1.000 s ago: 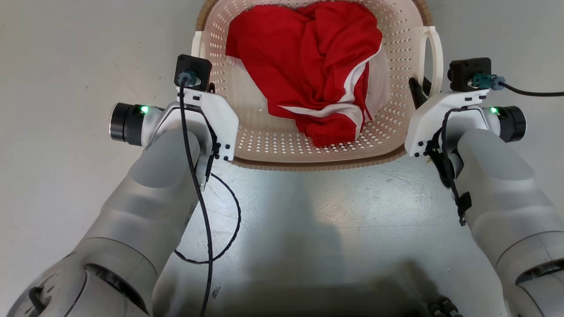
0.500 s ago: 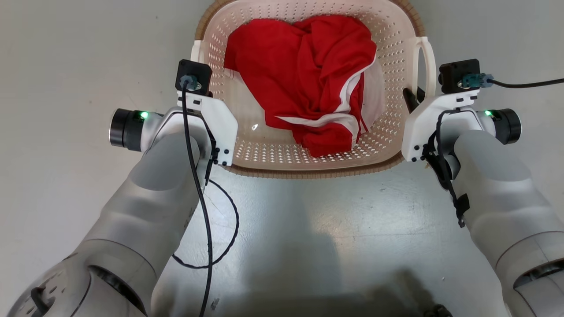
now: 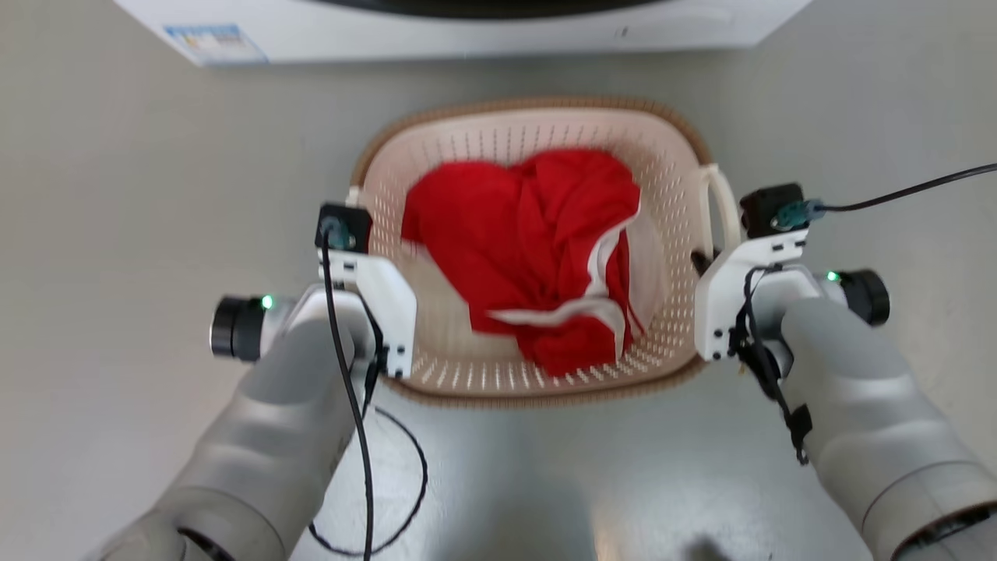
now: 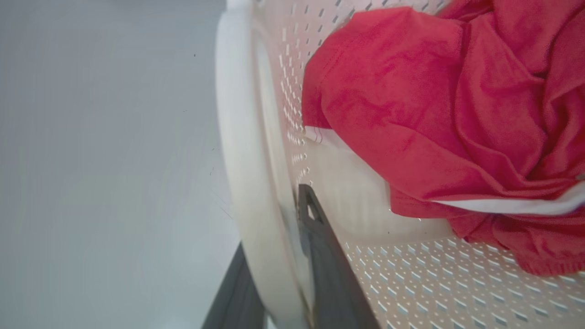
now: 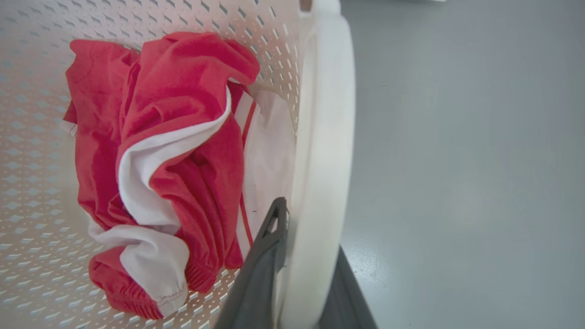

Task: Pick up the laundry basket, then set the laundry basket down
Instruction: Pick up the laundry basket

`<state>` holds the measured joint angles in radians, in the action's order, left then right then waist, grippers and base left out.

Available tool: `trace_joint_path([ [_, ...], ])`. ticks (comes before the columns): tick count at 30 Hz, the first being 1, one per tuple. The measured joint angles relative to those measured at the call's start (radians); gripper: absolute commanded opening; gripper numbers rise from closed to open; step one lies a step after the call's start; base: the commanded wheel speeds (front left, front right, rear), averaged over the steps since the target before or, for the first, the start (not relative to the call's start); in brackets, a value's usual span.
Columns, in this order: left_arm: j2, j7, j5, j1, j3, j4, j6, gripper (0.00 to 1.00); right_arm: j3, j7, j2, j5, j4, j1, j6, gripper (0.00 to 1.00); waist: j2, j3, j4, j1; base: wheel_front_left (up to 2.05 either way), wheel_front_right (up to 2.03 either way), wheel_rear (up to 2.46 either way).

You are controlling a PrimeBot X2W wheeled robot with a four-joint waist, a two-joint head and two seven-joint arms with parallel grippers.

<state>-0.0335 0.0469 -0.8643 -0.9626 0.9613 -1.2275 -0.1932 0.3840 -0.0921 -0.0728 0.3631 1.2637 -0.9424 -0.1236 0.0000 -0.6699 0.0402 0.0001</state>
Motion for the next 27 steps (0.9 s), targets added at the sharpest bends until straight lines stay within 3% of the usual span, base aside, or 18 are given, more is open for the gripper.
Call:
trace_joint_path([
  [27,-0.005,0.174,-0.123,0.377,0.109,0.060,0.009,0.00,0.142,-0.212,0.007,0.096,-0.027,0.336,0.000,0.00,0.0000,0.517,0.037,-0.0001,0.00,0.00,0.00],
])
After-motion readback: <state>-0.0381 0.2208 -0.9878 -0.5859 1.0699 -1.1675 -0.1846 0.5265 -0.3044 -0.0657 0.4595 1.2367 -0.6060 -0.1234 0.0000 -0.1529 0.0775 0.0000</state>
